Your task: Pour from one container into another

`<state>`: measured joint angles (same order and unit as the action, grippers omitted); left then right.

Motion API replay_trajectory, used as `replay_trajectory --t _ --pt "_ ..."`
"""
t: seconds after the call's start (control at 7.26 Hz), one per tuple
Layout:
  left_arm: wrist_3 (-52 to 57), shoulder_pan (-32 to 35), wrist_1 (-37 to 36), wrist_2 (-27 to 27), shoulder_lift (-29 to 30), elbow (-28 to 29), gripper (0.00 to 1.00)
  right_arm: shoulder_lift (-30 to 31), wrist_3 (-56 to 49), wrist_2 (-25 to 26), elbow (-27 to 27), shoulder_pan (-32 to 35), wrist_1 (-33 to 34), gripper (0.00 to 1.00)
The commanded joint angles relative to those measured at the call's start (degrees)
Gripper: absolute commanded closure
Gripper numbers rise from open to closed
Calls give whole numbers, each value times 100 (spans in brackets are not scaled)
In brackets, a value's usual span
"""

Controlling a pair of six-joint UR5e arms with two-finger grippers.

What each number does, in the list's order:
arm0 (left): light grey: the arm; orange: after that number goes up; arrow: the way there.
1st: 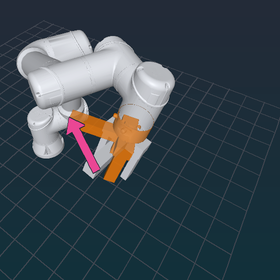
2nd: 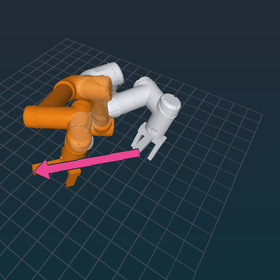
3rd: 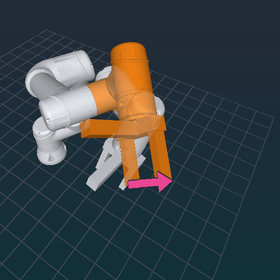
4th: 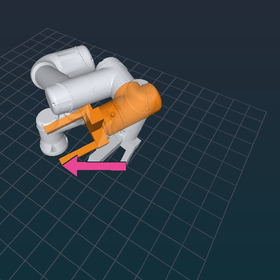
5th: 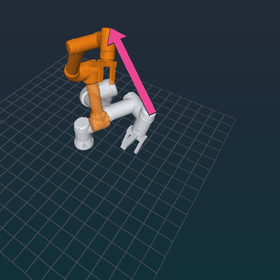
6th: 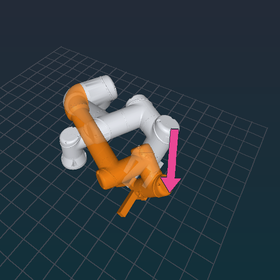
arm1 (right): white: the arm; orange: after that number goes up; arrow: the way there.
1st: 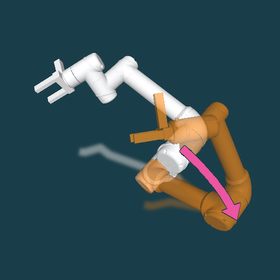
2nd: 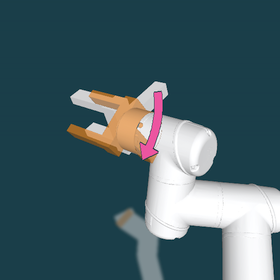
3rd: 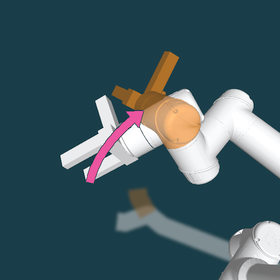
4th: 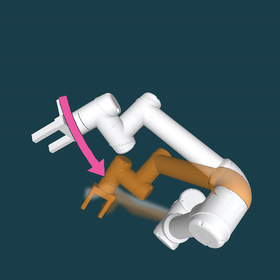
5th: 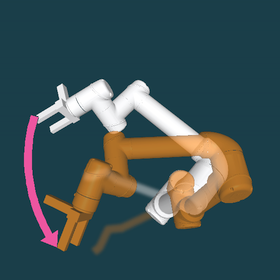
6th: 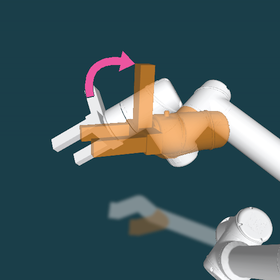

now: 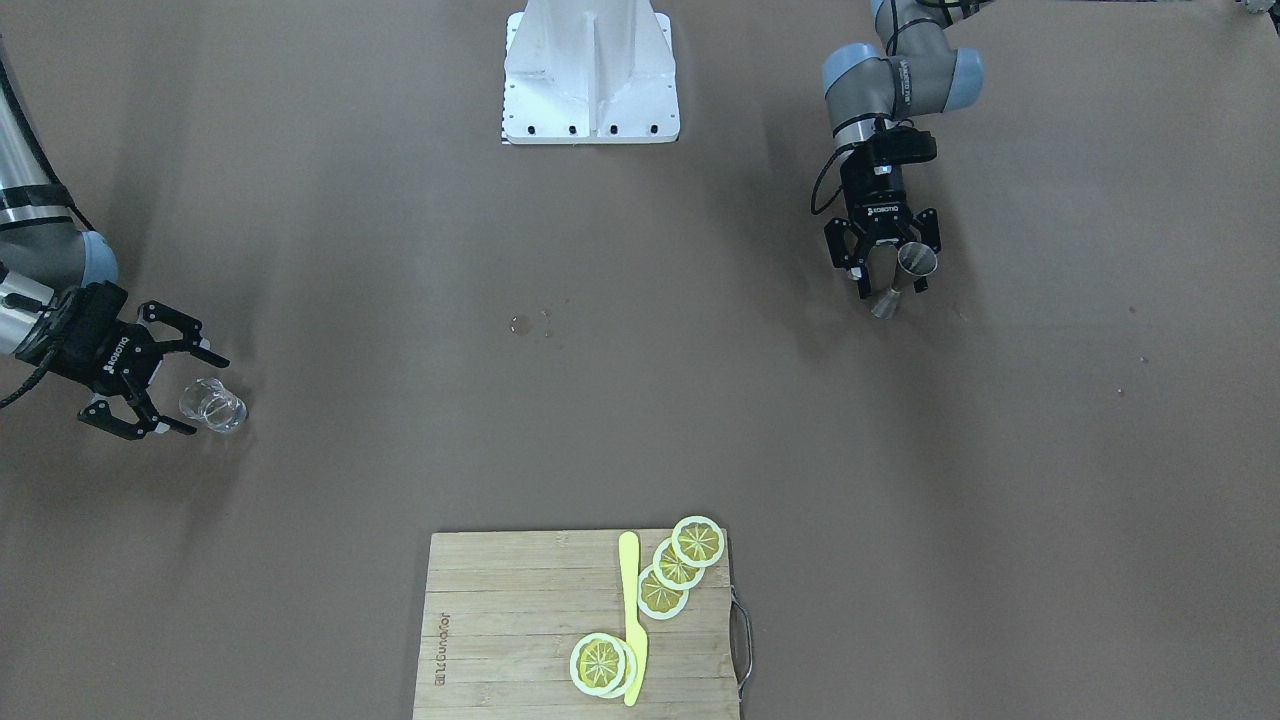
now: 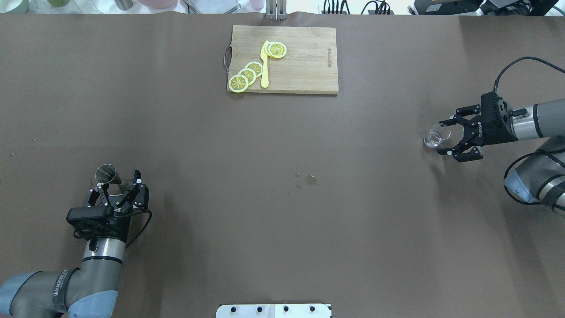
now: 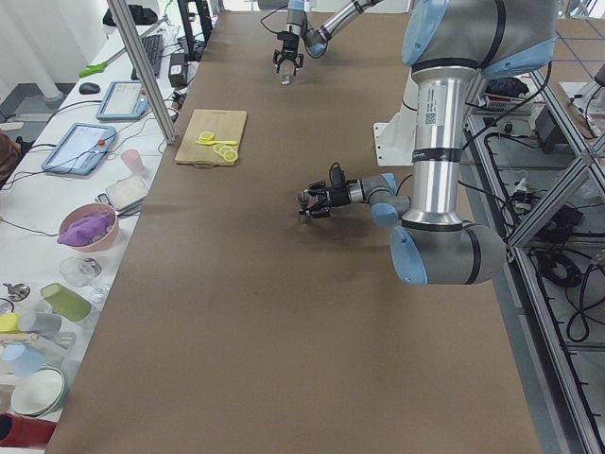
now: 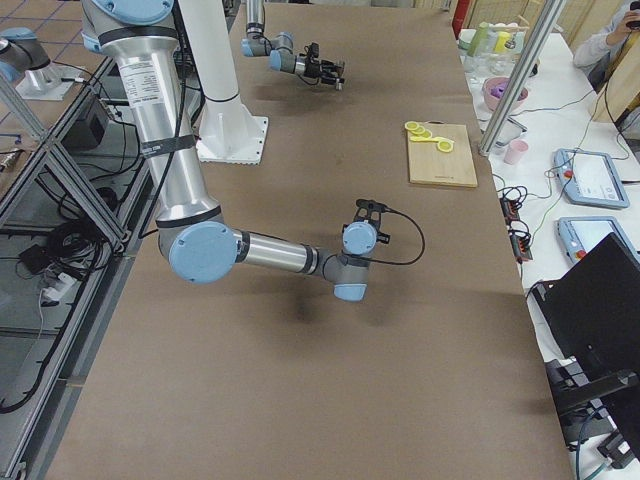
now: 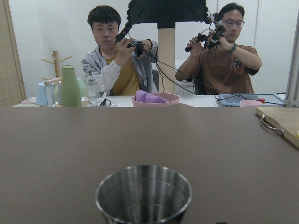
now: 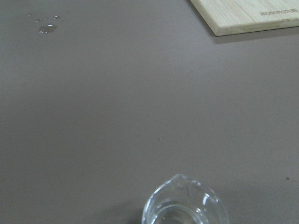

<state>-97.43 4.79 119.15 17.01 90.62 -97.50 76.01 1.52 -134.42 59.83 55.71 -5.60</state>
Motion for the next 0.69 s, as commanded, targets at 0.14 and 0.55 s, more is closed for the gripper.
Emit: replay_trajectory --t 0.14,0.55 --pt "-118 -136 -24 -304 -18 143 21 -33 6 240 -33 -25 24 10" --pt "-127 -102 -24 -286 -79 196 21 -78 41 249 -33 -60 32 10"
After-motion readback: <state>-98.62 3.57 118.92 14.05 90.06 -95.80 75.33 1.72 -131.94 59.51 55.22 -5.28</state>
